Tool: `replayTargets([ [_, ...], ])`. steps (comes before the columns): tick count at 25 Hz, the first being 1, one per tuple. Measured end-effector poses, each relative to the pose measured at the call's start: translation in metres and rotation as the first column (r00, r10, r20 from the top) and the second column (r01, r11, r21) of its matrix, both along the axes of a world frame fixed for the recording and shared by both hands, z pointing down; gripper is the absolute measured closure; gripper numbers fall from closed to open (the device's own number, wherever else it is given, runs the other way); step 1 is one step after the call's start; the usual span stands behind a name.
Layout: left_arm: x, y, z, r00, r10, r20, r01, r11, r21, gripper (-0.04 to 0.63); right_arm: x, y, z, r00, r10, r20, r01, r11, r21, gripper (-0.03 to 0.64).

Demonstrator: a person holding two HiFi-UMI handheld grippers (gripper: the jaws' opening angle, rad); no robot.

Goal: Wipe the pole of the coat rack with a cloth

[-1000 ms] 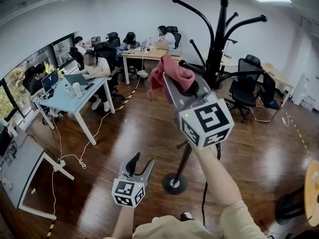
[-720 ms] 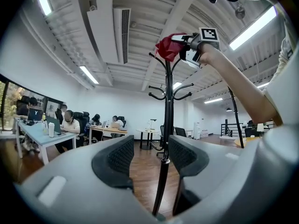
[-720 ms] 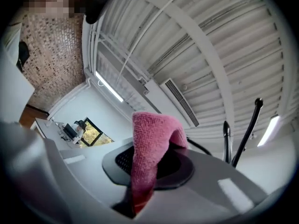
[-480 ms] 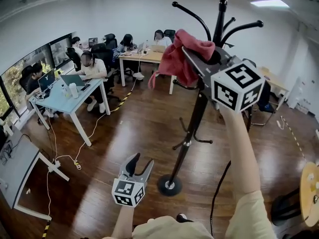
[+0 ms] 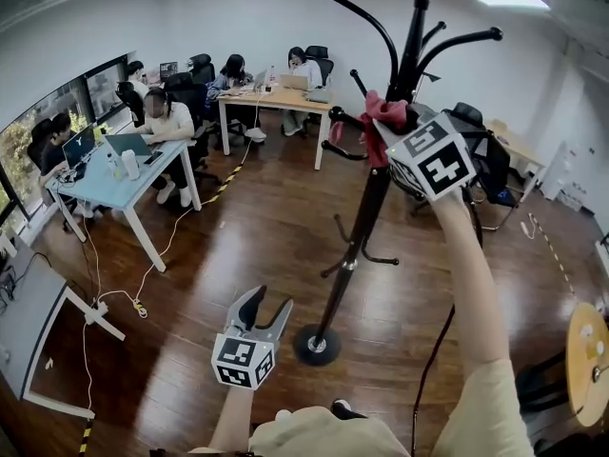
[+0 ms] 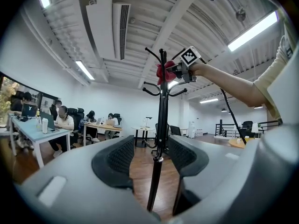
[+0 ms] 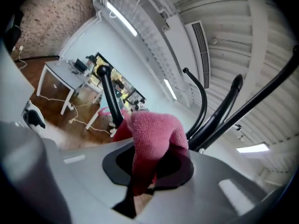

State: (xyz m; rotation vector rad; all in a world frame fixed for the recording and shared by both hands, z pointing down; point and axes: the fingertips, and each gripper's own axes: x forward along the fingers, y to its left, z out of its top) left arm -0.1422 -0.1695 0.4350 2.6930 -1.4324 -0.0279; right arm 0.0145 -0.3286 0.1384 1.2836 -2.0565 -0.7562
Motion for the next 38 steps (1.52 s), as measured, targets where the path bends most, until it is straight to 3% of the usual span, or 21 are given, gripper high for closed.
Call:
replayTargets([
  [4, 0.013, 0.001, -0.001, 1.000, 0.022, -0.003, -0.022, 1.000, -0.003, 0.373, 0.027, -0.020, 0.030, 0.987, 0.135, -0.087, -0.138, 0.990, -0.026, 0.584],
  [11, 0.015, 0.000, 0.004, 1.000, 0.025, -0.014, -0.025, 0.999, -0.020, 0.373, 0.035, -0.016, 0.041, 0.986, 0.128, -0.104, -0.135, 0.989, -0.063, 0.589],
  [16, 0.010, -0.001, 0.009, 1.000, 0.020, -0.015, -0.021, 0.999, -0.030, 0.373, 0.021, 0.048, 0.042, 0.996, 0.084, 0.006, -0.084, 0.988, 0.133, 0.581],
  [19, -0.004, -0.006, 0.016, 1.000, 0.006, -0.017, -0.007, 0.999, -0.049, 0.374, 0.001, 0.077, 0.079, 0.999, 0.051, 0.001, -0.050, 0.985, 0.166, 0.581],
  [23, -0.013, -0.008, 0.026, 1.000, -0.014, -0.014, 0.013, 0.997, -0.070, 0.373, -0.006, 0.060, 0.128, 0.999, 0.029, -0.027, -0.023, 0.982, 0.187, 0.581],
  [28, -0.020, -0.008, 0.030, 0.999, -0.033, -0.013, 0.032, 0.996, -0.079, 0.373, -0.004, 0.026, 0.120, 0.986, 0.139, -0.090, -0.105, 0.944, 0.312, 0.580],
  [31, -0.023, -0.010, 0.032, 0.999, -0.042, -0.008, 0.042, 0.996, -0.081, 0.373, -0.003, 0.015, 0.112, 0.978, 0.205, -0.023, -0.189, 0.935, 0.302, 0.580],
  [33, -0.023, -0.011, 0.033, 0.999, -0.043, -0.004, 0.042, 0.996, -0.082, 0.374, 0.004, 0.010, 0.109, 0.967, 0.240, 0.084, -0.255, 0.924, 0.285, 0.580],
  [38, -0.015, -0.011, 0.030, 1.000, -0.013, 0.013, 0.014, 0.997, -0.078, 0.373, 0.025, -0.012, 0.124, 0.890, 0.278, 0.363, -0.357, 0.917, 0.174, 0.578],
])
